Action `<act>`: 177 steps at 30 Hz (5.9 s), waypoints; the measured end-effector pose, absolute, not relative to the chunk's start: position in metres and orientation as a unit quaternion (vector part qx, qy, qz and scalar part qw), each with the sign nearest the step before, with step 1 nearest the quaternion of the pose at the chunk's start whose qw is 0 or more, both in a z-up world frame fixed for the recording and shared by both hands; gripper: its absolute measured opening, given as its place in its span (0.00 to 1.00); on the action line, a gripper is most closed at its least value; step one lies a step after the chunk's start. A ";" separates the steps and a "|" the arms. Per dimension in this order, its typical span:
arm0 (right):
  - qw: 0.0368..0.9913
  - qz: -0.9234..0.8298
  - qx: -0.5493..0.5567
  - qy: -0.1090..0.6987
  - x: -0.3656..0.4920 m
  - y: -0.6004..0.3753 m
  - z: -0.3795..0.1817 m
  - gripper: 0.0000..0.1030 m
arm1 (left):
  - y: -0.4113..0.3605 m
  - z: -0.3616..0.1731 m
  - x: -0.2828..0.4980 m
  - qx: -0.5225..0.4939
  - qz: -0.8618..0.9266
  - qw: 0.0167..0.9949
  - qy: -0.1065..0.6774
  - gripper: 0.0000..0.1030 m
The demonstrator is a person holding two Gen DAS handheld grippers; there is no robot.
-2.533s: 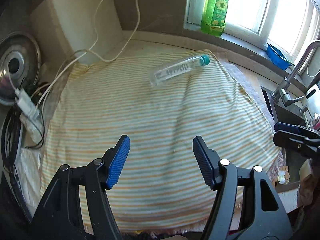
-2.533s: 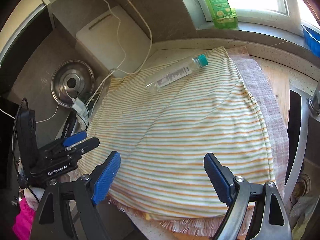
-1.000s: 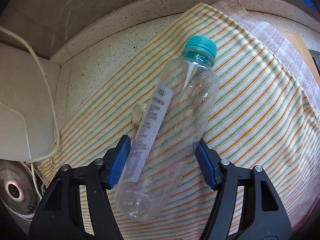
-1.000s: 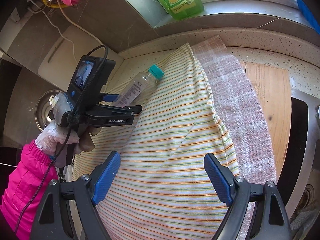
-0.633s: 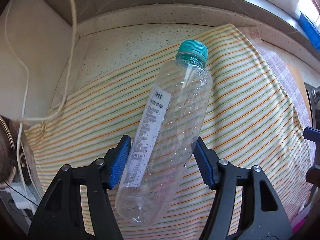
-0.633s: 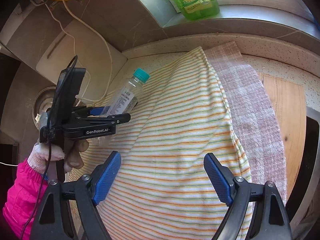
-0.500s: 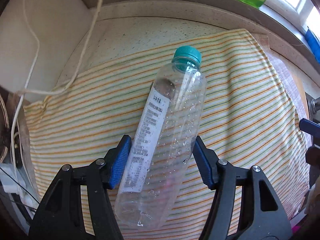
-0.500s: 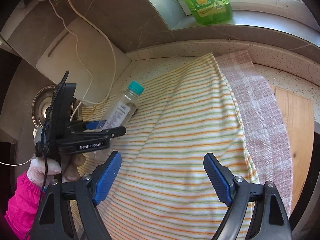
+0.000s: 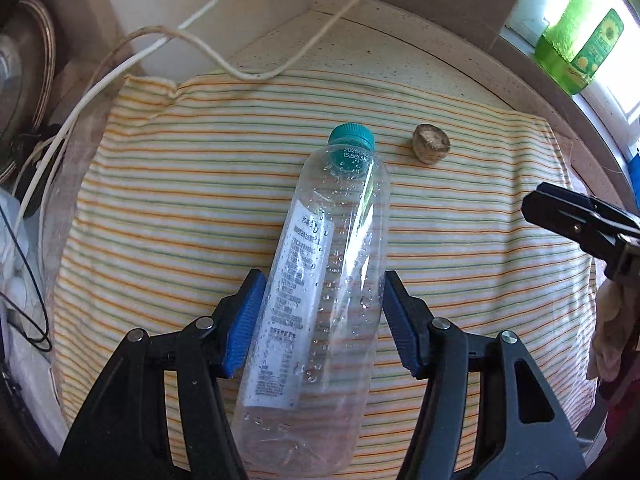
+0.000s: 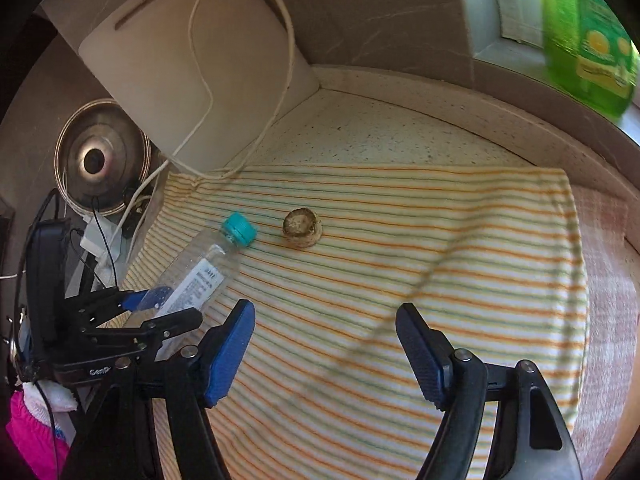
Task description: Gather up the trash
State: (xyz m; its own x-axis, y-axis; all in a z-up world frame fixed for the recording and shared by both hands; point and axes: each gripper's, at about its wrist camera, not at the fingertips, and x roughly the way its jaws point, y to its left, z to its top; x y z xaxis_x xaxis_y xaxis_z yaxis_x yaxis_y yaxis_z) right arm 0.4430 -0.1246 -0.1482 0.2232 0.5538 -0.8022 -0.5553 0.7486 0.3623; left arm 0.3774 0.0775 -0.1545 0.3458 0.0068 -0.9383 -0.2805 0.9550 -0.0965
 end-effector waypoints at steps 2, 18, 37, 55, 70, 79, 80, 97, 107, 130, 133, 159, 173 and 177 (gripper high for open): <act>0.778 0.362 -0.021 0.513 0.449 -0.108 -0.152 0.74 | 0.078 -0.155 0.371 -0.127 0.098 0.808 0.566 0.59; 0.765 0.355 -0.128 0.522 0.480 -0.039 -0.181 0.55 | 0.097 -0.168 0.372 -0.173 0.128 0.806 0.551 0.59; 0.775 0.388 -0.082 0.492 0.420 -0.059 -0.144 0.32 | 0.096 -0.117 0.300 -0.183 0.167 0.826 0.506 0.58; 0.783 0.394 -0.061 0.478 0.288 -0.087 -0.112 0.32 | 0.088 -0.093 0.181 -0.160 0.152 0.845 0.488 0.58; 0.818 0.329 -0.049 0.469 0.135 -0.118 -0.104 0.32 | 0.062 -0.098 0.054 -0.124 0.081 0.854 0.498 0.58; 0.813 0.327 -0.049 0.479 0.068 -0.127 -0.113 0.32 | 0.056 -0.111 -0.001 -0.145 0.072 0.845 0.509 0.58; 0.812 0.330 -0.050 0.479 0.063 -0.127 -0.115 0.32 | 0.055 -0.114 -0.007 -0.148 0.071 0.843 0.512 0.58; 0.757 0.354 -0.089 0.543 0.001 -0.131 -0.201 0.32 | 0.024 -0.195 -0.078 -0.196 0.073 0.786 0.581 0.58; 0.740 0.335 -0.116 0.571 -0.011 -0.129 -0.253 0.32 | -0.002 -0.270 -0.072 -0.169 0.065 0.748 0.639 0.58; 0.733 0.298 -0.133 0.597 -0.004 -0.103 -0.321 0.32 | 0.003 -0.330 -0.058 -0.181 0.077 0.714 0.672 0.58; 0.734 0.295 -0.136 0.596 -0.004 -0.101 -0.324 0.32 | 0.005 -0.335 -0.054 -0.178 0.078 0.714 0.673 0.58; 0.752 0.285 -0.123 0.581 0.006 -0.117 -0.291 0.53 | 0.010 -0.310 -0.044 -0.160 0.089 0.725 0.664 0.60; 0.758 0.300 -0.111 0.569 0.007 -0.124 -0.248 0.55 | 0.016 -0.268 -0.049 -0.152 0.093 0.743 0.645 0.60; 0.760 0.311 -0.107 0.561 0.007 -0.125 -0.230 0.55 | 0.016 -0.244 -0.050 -0.148 0.099 0.756 0.630 0.60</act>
